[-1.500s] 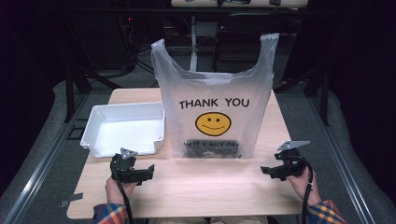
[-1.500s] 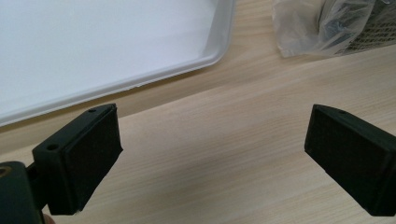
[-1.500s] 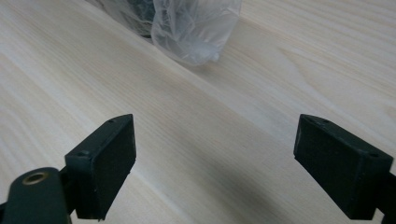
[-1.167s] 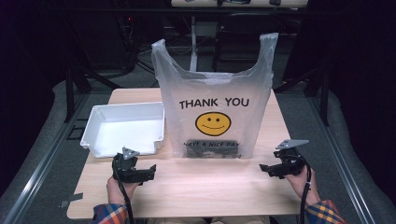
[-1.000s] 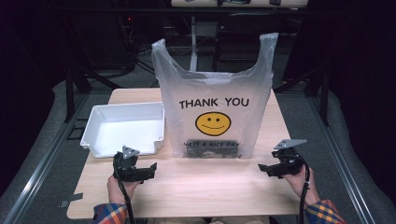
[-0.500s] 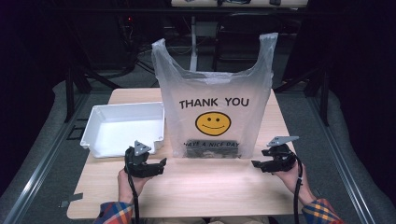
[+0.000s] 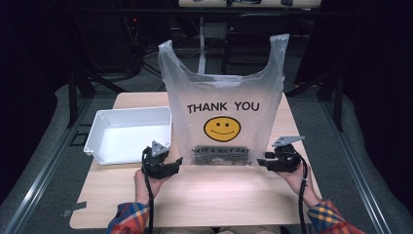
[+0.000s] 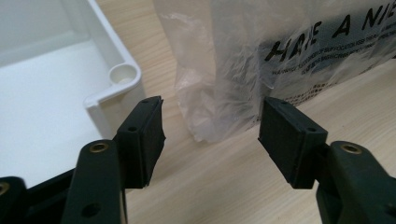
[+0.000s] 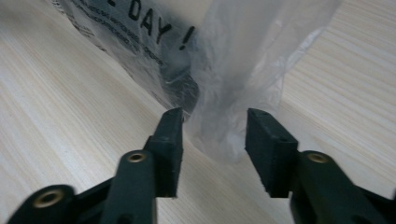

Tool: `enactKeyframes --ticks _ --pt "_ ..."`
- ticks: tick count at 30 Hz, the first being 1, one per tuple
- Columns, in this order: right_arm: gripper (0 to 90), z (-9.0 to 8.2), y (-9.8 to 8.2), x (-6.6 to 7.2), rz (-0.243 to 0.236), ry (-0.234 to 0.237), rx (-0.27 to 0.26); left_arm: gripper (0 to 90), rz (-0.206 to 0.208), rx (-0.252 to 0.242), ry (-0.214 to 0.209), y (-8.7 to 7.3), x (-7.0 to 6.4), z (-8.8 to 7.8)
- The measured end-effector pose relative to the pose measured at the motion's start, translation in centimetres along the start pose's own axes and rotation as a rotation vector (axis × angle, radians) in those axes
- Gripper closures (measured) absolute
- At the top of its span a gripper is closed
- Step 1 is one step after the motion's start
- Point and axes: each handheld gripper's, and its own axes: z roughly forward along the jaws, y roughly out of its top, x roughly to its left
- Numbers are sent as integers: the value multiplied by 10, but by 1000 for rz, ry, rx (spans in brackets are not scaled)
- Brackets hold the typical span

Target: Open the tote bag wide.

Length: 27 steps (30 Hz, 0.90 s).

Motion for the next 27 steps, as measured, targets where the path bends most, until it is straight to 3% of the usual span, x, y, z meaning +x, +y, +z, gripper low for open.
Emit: enactKeyframes --ticks 5,7,8,11,19,27 --pt "736 6 4 2 -17 -4 6 540 1 8 3 6 -4 15" --pt "831 10 4 3 -26 -4 17 669 -11 19 0 6 -4 19" --pt "831 10 4 3 -26 -4 17 669 -16 24 -11 6 -4 22" --pt "887 8 3 2 -21 -1 17 781 -12 35 -30 5 -4 26" --pt "898 9 3 3 -12 11 15 877 -14 64 -63 0 -2 33" --pt "900 13 -2 -1 6 16 60 892 13 145 -85 -3 -5 42"
